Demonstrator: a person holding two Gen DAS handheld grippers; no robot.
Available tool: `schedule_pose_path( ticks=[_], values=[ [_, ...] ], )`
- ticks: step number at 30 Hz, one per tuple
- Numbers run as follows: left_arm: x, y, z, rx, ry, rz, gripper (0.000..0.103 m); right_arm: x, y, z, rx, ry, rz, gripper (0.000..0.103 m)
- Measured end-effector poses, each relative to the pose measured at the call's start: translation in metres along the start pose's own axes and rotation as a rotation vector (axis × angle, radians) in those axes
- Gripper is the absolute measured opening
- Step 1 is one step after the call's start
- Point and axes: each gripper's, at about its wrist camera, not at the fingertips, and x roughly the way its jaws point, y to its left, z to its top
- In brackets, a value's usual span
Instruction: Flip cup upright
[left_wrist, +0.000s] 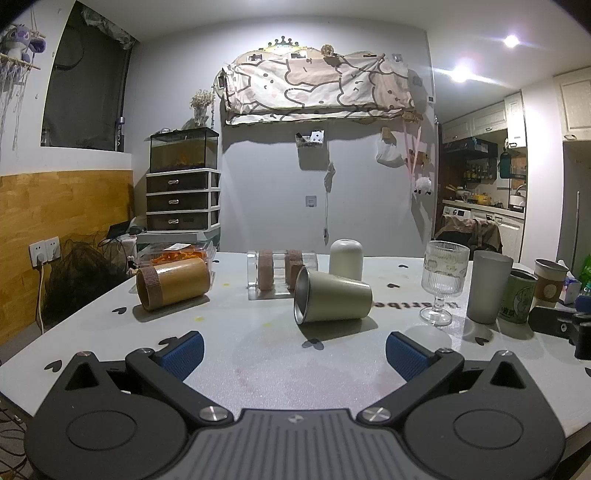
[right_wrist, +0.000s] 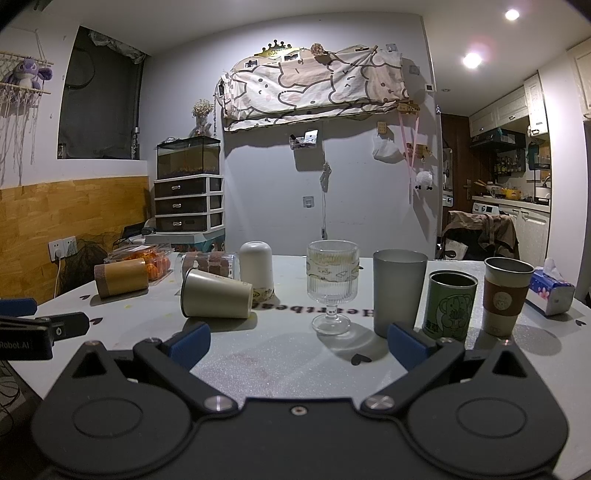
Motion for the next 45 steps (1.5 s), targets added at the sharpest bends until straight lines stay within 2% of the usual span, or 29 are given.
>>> schedule_pose_path(
  ticks=[39,45],
  values=[
    [0.001,-0.001,0.000,0.002,0.003,-0.002,0.103,-0.002,-0.001,0.000,0.002,-0.002,0.000,0.103],
    [0.013,-0.004,0.003,-0.078,0.033,-0.049,0.103,-0.001,-0.008,-0.001,0.006,-0.013,-0.005,0.103]
  ],
)
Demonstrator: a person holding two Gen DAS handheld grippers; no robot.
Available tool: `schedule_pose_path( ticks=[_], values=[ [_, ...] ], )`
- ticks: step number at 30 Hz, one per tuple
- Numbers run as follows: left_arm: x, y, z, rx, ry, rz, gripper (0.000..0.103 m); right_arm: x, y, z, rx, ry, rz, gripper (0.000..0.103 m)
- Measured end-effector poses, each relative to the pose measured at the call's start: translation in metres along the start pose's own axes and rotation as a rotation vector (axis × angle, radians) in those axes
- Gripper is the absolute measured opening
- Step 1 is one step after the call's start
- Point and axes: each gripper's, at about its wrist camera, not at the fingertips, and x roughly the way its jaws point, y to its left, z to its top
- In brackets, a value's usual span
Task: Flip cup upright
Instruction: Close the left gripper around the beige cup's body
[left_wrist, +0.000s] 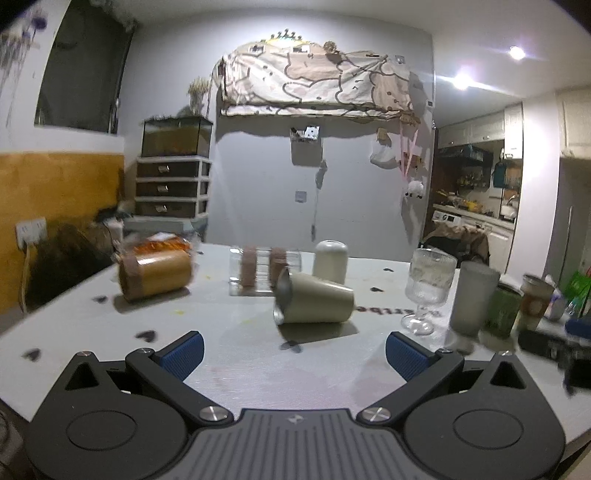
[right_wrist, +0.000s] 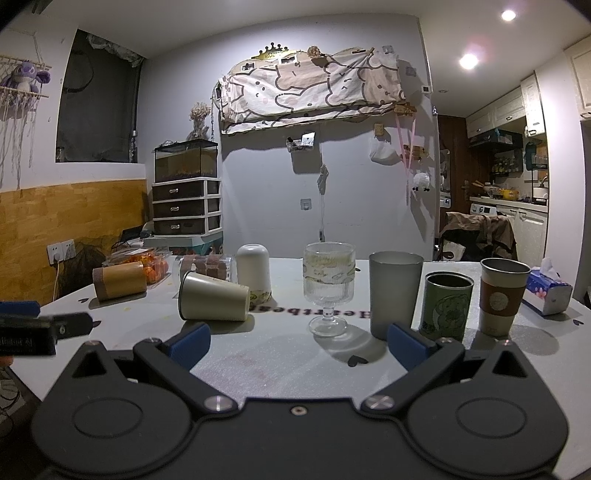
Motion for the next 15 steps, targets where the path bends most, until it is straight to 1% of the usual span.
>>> schedule_pose_path(
  ticks=[2,4,8,10,13,15],
  values=[
    [0.012,-0.004,0.003,-0.031,0.022,0.037,0.103,-0.005,0.003,0.000,0.004,-0.003,-0.002,0.103],
    [0.027,-0.003,0.005,-0.096,0.048,0.065,0.103,-0.007,-0.003,0.002,0.010,-0.004,-0.008,0.103],
    [0.065,0.010,0.015,-0.342,0.156,0.039,0.103,-0.008,-0.009,0.001,0.021,-0.008,-0.017,0.103],
    [0.085,0.013,0.015,-0.457,0.211,0.046,0.102,-0.009,-0.011,0.001,0.026,-0.009,-0.020,0.103],
    [0.112,0.017,0.016,-0.610,0.266,0.057,0.102,-0.010,-0.016,0.000,0.037,-0.011,-0.029,0.103],
    [0.129,0.017,0.019,-0.686,0.272,0.083,0.102,-0.010,-0.019,-0.001,0.044,-0.011,-0.032,0.103]
  ],
)
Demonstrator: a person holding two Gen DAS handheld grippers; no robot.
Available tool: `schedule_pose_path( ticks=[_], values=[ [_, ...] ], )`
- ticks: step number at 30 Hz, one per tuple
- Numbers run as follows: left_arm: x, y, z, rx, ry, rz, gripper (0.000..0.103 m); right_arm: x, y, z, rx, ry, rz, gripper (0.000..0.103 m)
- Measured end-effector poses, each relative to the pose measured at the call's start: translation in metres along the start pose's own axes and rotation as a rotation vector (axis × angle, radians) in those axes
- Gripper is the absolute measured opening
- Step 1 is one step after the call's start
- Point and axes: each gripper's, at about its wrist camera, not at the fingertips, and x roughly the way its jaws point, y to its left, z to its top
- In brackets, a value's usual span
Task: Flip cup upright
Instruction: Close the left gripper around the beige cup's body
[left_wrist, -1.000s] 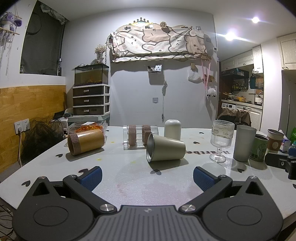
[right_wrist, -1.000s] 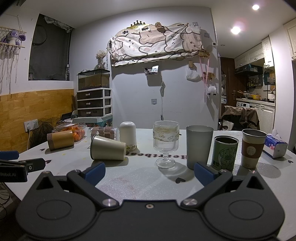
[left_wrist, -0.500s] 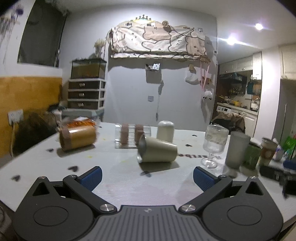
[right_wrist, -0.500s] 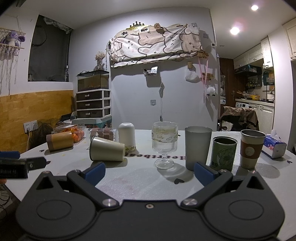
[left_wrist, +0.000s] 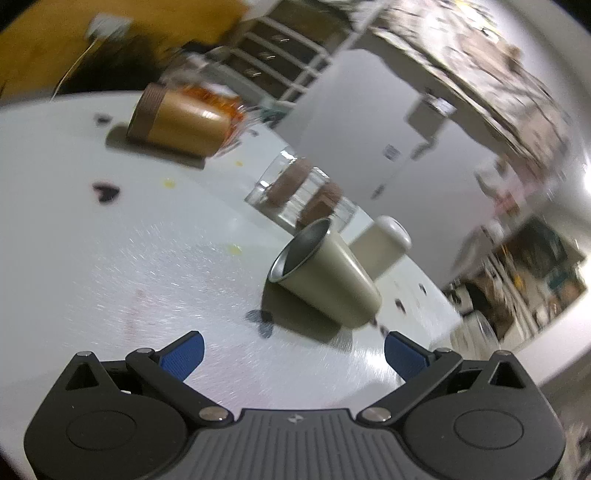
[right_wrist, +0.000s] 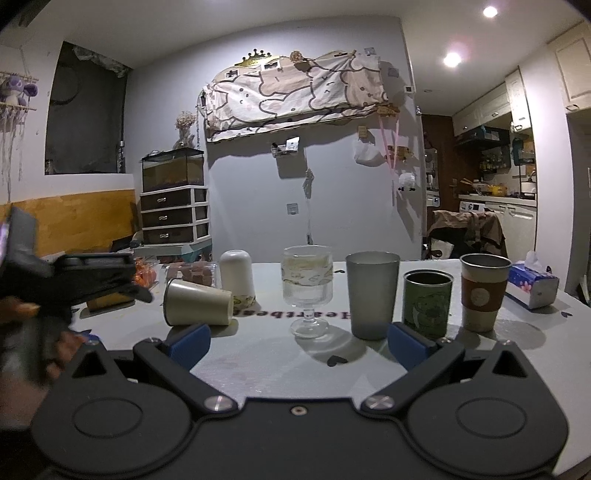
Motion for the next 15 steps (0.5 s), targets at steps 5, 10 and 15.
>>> schedule_pose_path(
  ticks=[5,10,15],
  values=[
    [0.031,-0.020,0.010,-0.125,-0.063,0.104,0.102,-0.003,-0.009,-0.002,0.008,0.004,-0.017,0.103],
    [0.059,-0.048,0.015,-0.198,-0.075,0.193,0.102,-0.003,-0.018,-0.005,0.019,0.012,-0.039,0.103],
    [0.078,-0.064,0.017,-0.285,-0.111,0.277,0.102,-0.005,-0.029,-0.008,0.030,0.015,-0.058,0.103]
  ],
)
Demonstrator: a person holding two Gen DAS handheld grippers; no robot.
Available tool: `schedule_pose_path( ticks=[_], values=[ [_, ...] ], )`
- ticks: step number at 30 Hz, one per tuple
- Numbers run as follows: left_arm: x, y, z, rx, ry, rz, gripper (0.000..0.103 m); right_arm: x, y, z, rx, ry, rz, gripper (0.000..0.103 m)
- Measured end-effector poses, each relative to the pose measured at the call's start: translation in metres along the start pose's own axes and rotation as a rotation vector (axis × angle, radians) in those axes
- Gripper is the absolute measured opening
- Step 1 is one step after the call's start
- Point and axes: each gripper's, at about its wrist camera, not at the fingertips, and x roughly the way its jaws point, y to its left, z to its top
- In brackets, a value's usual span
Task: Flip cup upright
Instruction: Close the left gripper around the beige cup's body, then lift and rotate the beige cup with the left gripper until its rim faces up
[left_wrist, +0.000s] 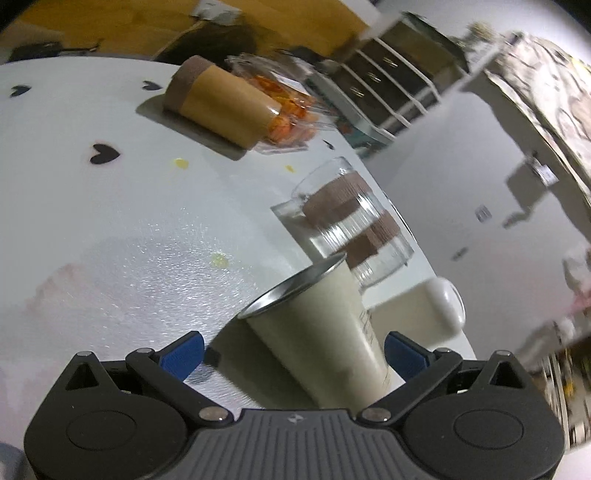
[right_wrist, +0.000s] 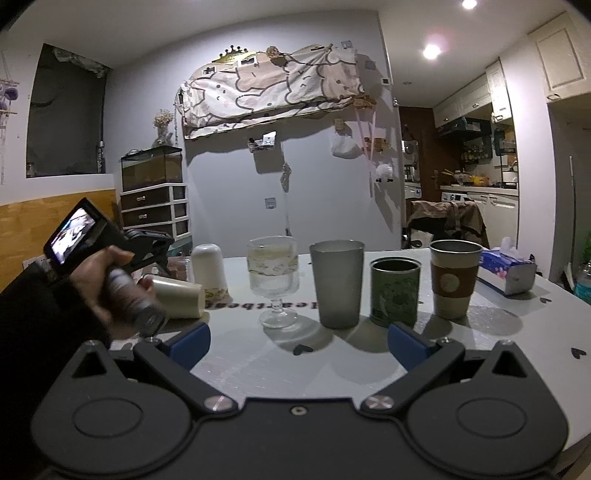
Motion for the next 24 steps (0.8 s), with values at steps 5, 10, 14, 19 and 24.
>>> schedule_pose_path(
  ticks=[5,10,14,19,24],
  values=[
    [0.020,-0.013,0.004,-0.045,0.014,0.071,0.102,0.001,-0.008,-0.003,0.011,0.009,-0.013,0.103],
    [0.030,-0.015,0.001,-0.086,0.032,0.108,0.102,0.003,-0.013,-0.005,0.020,0.015,-0.023,0.103],
    [0.030,-0.013,0.002,-0.075,0.026,0.037,0.086,0.003,-0.014,-0.006,0.019,0.018,-0.020,0.103],
    [0.030,-0.006,0.009,-0.055,0.084,-0.026,0.079,0.003,-0.013,-0.006,0.020,0.017,-0.018,0.103],
    [0.026,0.007,0.019,0.041,0.181,-0.114,0.074,0.005,-0.009,-0.006,0.017,0.019,-0.007,0.103]
  ],
)
